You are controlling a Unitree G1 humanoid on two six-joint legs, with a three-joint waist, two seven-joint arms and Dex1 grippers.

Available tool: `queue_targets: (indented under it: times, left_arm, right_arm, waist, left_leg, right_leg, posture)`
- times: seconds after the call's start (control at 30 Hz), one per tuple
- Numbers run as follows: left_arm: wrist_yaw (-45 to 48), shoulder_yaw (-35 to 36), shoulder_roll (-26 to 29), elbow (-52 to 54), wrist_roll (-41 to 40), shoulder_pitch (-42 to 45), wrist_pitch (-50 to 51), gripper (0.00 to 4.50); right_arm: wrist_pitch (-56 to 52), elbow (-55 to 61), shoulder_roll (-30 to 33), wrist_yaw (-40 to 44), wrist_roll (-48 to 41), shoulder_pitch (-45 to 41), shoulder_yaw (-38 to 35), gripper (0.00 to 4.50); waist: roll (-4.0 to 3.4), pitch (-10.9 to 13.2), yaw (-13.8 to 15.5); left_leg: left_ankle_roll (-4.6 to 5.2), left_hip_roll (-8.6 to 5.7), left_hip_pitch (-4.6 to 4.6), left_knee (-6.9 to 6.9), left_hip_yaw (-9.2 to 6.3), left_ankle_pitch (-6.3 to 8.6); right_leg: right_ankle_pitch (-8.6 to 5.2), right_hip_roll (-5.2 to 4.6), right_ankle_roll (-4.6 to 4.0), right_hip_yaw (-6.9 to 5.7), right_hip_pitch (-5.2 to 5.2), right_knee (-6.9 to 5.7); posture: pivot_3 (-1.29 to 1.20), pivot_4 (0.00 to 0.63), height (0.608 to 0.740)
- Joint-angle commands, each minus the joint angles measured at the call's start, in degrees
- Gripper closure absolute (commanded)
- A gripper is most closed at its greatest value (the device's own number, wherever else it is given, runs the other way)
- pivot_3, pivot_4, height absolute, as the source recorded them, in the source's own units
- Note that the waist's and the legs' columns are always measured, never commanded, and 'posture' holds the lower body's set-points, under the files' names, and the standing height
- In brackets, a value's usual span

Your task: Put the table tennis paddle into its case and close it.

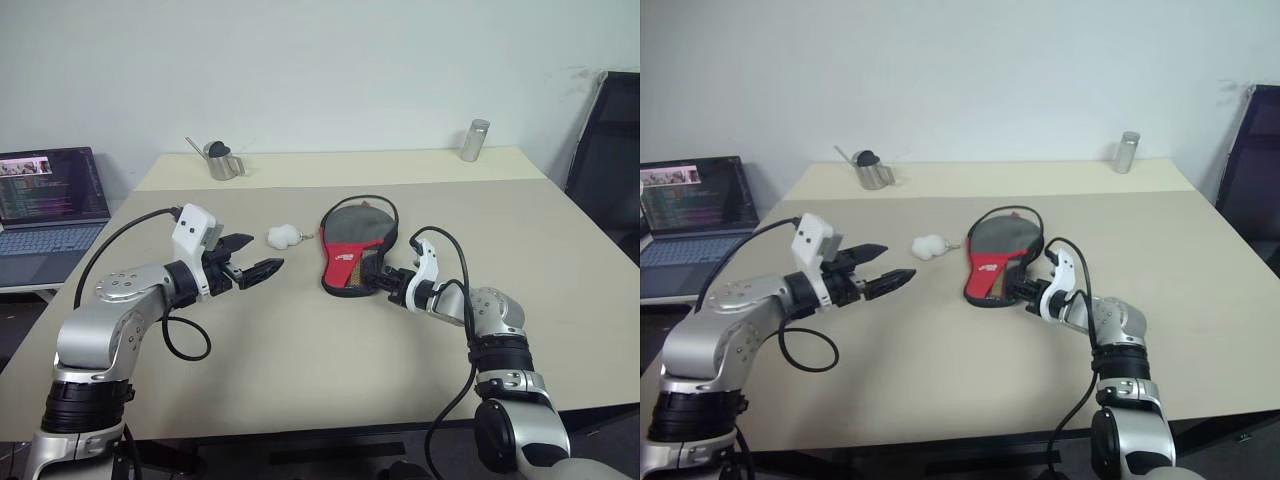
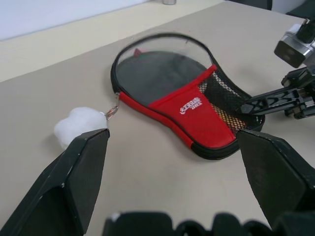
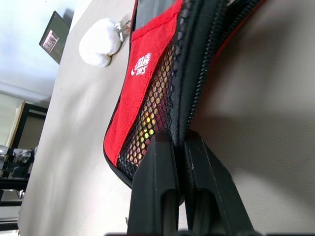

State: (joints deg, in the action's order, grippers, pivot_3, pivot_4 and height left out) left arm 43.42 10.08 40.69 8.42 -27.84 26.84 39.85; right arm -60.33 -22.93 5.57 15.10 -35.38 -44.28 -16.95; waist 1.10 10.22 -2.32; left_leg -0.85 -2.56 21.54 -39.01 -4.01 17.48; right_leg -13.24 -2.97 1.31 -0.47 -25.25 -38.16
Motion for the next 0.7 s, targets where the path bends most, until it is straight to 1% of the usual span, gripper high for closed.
queue_targets:
  times: [0.03,0.17,0.3,0.43,0.7]
  left_arm:
    - [0.6,-0.2,0.1,-0.3,0.2,1.6,-1.7,0.0]
    - [1.1,-1.0,0.1,-1.2,0.3,2.3,-2.2,0.0]
    - [1.9,-1.9,0.0,-2.7,0.7,3.3,-2.8,0.0]
    - [2.9,-2.9,-0.3,-4.8,1.1,4.3,-3.6,0.0]
    - [4.5,-4.3,-0.3,-6.7,1.7,5.8,-4.2,0.0]
  right_arm:
    - [0.2,1.2,0.8,-0.9,-0.2,-0.4,-1.1,4.46]
    - [-3.9,3.9,2.7,0.7,-1.1,0.9,0.5,4.46]
    - [-12.1,10.4,6.9,5.8,-3.7,4.2,4.6,4.46]
    - [-18.6,20.1,13.3,12.1,-6.9,9.9,10.0,4.46]
    - [-21.5,31.4,23.8,22.1,-11.1,20.4,15.5,4.46]
  waist:
    - [0.01,0.0,0.1]
    - [0.01,0.0,0.4]
    - [0.01,0.0,0.8]
    - [0.01,0.0,0.7]
    - [0.03,0.0,0.7]
  left_leg:
    - [0.0,0.0,0.0,0.0,0.0,0.0]
    - [0.0,-0.01,-0.01,0.0,0.0,0.0]
    - [0.0,-0.02,0.15,0.0,-0.09,0.0]
    - [0.03,-0.02,0.2,0.02,-0.08,0.02]
    - [0.16,-0.02,0.16,0.03,-0.08,0.09]
  right_leg:
    - [0.0,0.0,0.0,0.0,0.01,0.0]
    - [0.0,0.0,0.0,0.0,0.02,0.01]
    - [0.0,-0.02,0.0,-0.1,-0.01,0.14]
    - [0.0,-0.02,0.0,-0.11,-0.04,0.21]
    - [-0.01,-0.01,0.02,-0.12,-0.01,0.19]
  posture:
    - [0.0,0.15,0.74]
    - [0.0,0.15,0.74]
    - [0.0,0.15,0.74]
    - [0.0,0.15,0.74]
    - [0.0,0.15,0.74]
